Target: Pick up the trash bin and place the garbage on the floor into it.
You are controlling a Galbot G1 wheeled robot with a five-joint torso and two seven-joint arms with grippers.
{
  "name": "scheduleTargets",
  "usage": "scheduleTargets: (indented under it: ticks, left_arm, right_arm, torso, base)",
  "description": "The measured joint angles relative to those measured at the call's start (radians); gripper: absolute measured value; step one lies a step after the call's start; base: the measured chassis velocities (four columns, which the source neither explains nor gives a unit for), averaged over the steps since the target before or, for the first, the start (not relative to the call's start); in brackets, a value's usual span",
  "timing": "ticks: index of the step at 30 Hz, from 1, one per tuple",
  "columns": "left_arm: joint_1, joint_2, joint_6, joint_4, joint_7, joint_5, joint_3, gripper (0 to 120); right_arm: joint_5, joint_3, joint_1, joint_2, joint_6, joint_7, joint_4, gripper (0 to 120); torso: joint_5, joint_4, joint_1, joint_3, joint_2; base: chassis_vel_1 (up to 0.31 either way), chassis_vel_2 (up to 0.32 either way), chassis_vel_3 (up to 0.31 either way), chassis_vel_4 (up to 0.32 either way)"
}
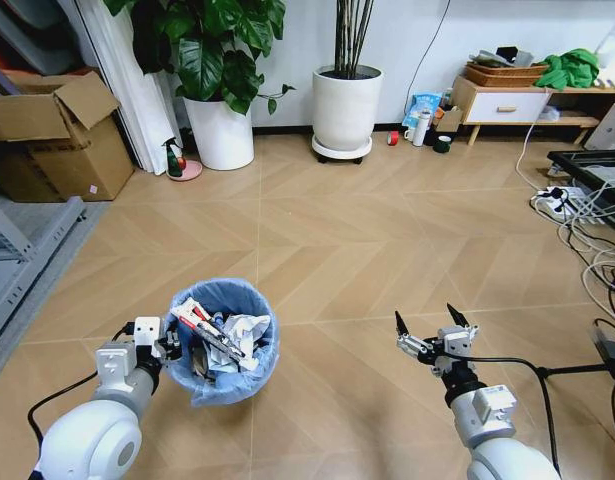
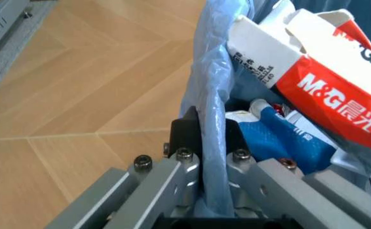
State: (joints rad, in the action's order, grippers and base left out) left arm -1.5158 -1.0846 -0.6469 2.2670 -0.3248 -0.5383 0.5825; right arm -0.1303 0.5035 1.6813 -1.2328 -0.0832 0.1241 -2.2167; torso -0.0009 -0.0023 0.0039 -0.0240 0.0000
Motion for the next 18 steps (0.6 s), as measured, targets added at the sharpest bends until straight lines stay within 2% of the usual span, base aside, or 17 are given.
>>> scheduleTargets:
  ticks: [13, 18]
  left_arm:
    - [-0.01, -0.006, -0.013, 0.003, -0.021, -0.018, 0.001, 0]
    - [0.004, -0.005, -0.062, -0.027, -0.124, -0.162, -0.006, 0]
  right_arm:
    - [-0.002, 0.003, 0.004, -0.002, 0.02, -0.008, 0.004, 100]
    - [-0.007, 0.008, -0.002, -0.007, 0.022, -0.008, 0.005, 100]
  torso:
    - [0.0003, 0.0001, 0.0, 0.0, 0.0]
    - [0.0002, 0.0001, 0.0, 0.0, 0.0]
  base:
    - [0.127, -0.122, -0.124, 0.118]
    - [0.045, -0.043, -0.047, 0.052]
